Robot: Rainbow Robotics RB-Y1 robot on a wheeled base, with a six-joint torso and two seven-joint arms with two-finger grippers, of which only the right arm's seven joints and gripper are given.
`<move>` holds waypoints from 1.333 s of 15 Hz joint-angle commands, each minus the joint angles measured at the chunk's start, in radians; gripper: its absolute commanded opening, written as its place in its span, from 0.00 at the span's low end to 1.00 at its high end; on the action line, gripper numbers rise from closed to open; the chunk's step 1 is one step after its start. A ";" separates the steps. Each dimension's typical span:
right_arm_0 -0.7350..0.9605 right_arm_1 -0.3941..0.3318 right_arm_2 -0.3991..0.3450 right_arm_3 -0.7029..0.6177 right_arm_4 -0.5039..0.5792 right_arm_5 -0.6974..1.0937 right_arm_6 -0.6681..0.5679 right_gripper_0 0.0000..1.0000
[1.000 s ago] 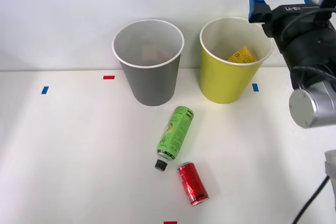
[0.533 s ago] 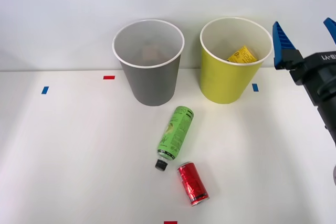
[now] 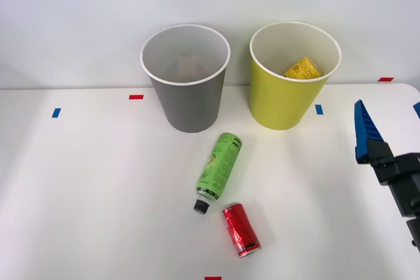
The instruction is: Put cans in the gray bin, plastic bottles in the light green bin
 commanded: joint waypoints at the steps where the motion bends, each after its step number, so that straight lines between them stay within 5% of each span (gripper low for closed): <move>1: 0.082 0.032 0.031 0.001 0.001 -0.056 0.004 1.00; 4: 0.131 0.055 0.056 0.042 0.012 -0.148 0.019 1.00; 8: 0.070 0.064 0.105 0.332 0.087 -0.451 0.039 1.00; 20: 0.065 0.190 0.091 0.552 0.241 -0.516 0.052 1.00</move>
